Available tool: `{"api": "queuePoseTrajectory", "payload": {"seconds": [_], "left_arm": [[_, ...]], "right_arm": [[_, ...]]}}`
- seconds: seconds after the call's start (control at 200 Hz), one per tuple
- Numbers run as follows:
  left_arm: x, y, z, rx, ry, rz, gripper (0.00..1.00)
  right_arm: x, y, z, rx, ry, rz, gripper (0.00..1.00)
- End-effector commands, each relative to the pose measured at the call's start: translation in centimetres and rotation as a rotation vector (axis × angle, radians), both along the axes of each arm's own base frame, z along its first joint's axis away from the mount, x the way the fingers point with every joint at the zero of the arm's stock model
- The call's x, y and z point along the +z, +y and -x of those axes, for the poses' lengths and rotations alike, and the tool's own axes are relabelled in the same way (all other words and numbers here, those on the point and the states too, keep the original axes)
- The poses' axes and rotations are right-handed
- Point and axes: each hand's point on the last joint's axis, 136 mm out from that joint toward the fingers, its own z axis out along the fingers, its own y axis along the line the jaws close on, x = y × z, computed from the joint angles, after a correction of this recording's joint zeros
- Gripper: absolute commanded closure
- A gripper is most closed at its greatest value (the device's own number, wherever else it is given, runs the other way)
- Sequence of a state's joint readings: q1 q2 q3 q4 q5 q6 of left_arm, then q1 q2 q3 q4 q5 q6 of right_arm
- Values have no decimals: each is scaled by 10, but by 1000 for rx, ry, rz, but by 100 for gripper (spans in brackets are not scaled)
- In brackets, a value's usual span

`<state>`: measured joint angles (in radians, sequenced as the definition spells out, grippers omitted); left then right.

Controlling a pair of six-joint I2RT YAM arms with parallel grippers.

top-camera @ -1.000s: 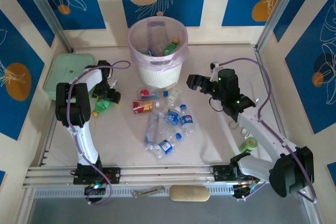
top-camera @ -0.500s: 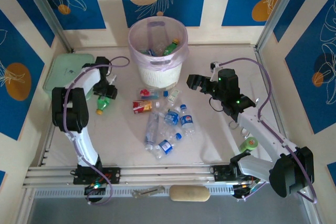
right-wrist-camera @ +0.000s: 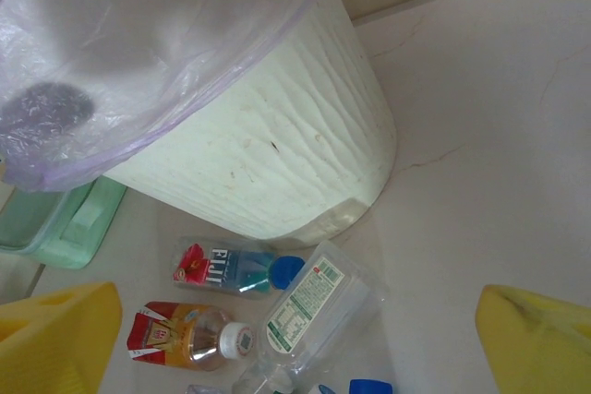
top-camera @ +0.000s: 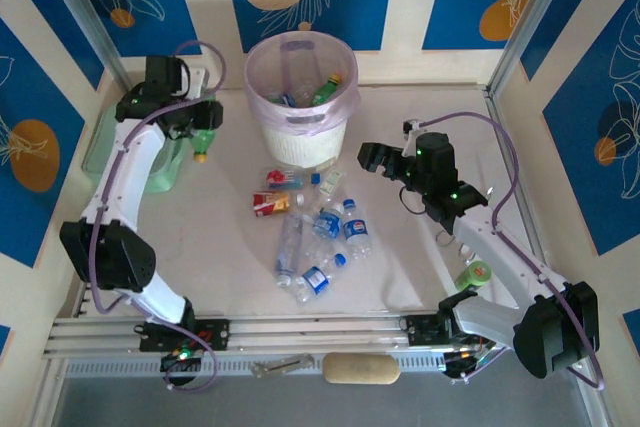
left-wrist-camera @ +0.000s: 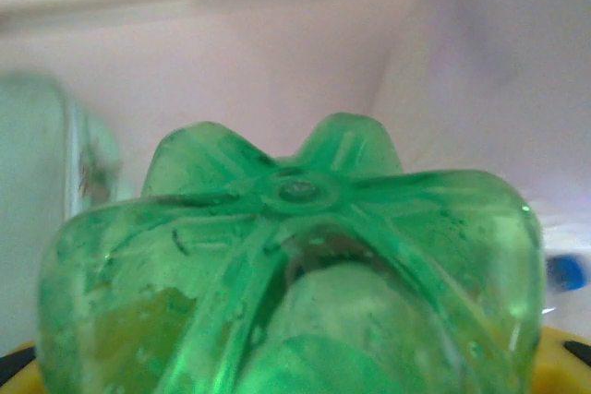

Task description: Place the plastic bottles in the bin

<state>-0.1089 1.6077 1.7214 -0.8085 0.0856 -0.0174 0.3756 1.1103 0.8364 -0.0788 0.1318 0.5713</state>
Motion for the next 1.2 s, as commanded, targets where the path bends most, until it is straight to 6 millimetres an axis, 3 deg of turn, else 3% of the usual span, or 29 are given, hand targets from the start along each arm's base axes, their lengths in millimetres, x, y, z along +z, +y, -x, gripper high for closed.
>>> {"api": "queuePoseTrajectory", "payload": {"seconds": [0.0,0.15,0.25,0.37,0.465,0.62,0.785,1.05,1.195], "left_arm": [[71,-49,-5,-100,-176,175,50],[143,-104,-12,-228,-370,307,50],[178,-139,-19,-314,-477,361,50],[201,-169,-37,-364,-568,391,50],[200,-185,-61,-369,-608,404,50],[171,-204,-94,-359,-605,392,51],[114,-227,-113,-367,-516,319,50],[12,-246,-118,-390,-294,158,49],[-26,-247,-114,-403,-201,94,47]], "right_arm": [[-6,-8,3,-36,22,-1,1],[-10,-9,3,-44,39,-15,1],[-13,-10,5,-46,48,-22,1],[-13,-11,8,-47,49,-31,1],[-13,-12,11,-47,48,-36,1],[-14,-17,16,-59,42,-35,1],[-16,-23,19,-72,43,-36,1],[-19,-25,20,-75,48,-48,1],[-19,-26,19,-76,47,-49,1]]}}
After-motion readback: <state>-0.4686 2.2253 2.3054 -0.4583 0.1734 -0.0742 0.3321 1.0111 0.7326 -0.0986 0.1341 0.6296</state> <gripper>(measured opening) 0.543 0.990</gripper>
